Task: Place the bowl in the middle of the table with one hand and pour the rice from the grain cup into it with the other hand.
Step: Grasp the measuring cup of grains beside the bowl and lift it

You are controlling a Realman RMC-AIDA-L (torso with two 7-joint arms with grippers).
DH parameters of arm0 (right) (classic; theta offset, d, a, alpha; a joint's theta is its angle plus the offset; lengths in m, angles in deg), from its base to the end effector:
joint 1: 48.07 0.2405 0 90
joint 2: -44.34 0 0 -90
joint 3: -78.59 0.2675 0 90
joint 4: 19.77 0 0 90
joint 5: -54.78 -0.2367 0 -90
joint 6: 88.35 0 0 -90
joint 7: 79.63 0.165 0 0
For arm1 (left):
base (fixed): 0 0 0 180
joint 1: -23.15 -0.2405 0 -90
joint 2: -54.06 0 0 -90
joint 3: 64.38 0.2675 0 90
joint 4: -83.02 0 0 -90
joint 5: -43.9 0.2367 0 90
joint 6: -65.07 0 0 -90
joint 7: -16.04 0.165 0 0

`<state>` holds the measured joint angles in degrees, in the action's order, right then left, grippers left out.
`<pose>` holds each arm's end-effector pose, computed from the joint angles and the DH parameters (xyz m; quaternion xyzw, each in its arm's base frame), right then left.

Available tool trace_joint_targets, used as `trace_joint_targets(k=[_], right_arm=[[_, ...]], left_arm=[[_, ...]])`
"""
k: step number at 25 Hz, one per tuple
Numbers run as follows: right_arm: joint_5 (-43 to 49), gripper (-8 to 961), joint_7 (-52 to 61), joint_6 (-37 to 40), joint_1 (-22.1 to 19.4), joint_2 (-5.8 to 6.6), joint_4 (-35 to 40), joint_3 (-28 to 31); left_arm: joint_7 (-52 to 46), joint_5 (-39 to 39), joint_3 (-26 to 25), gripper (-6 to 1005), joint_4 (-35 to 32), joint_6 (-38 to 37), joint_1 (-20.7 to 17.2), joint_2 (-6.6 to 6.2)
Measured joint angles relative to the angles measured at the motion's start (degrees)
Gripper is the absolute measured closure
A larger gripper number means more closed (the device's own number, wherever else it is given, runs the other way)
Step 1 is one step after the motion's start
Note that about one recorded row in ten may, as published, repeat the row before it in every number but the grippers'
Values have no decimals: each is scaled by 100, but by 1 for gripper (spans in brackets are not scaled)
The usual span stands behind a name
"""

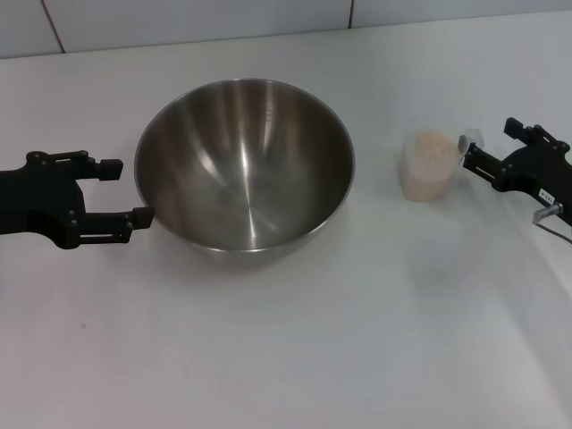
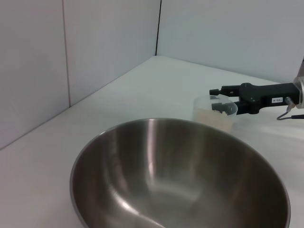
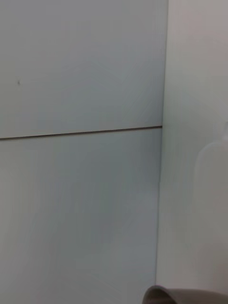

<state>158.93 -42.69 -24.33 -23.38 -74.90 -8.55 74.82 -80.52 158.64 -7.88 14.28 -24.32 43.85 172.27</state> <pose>0.4040 0.3455 -0.0285 -0.7789 0.3007 0.2358 0.4972 -0.2503 0.3588 0.0286 -0.9661 -0.1672 -0.1202 0.1559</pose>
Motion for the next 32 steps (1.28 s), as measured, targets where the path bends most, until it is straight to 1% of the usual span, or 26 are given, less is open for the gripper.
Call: trace_joint_targets(k=[5,11,13,24,28,30,31,32], right_arm=[[-1,138,-2,48,3,-4,-10,-2],[-1,208,-210,58,8,-14,-100,3],[-1,436,-254,59,12,-15,-119,3],[-27,902,-404,162,68,-18,-209,0],[-145,914,-455,255,62,-15,-209,0],[-192,921,-506,374,44,-15,-207,0],[-338,924,-643,593,14,-14,-209,0],[-338,927,-643,593,14,-14,-209,0]], left_arm=[[-2,4,13,197,5,1,26,0],[-3,11,18,197,9,2,39,0],[-3,12,18,197,10,2,43,0],[-3,12,27,197,10,2,99,0],[-3,12,81,197,10,1,113,0],[-3,12,90,197,10,1,116,-1],[-3,11,90,197,10,1,119,-1],[-3,11,90,197,10,1,119,-1]])
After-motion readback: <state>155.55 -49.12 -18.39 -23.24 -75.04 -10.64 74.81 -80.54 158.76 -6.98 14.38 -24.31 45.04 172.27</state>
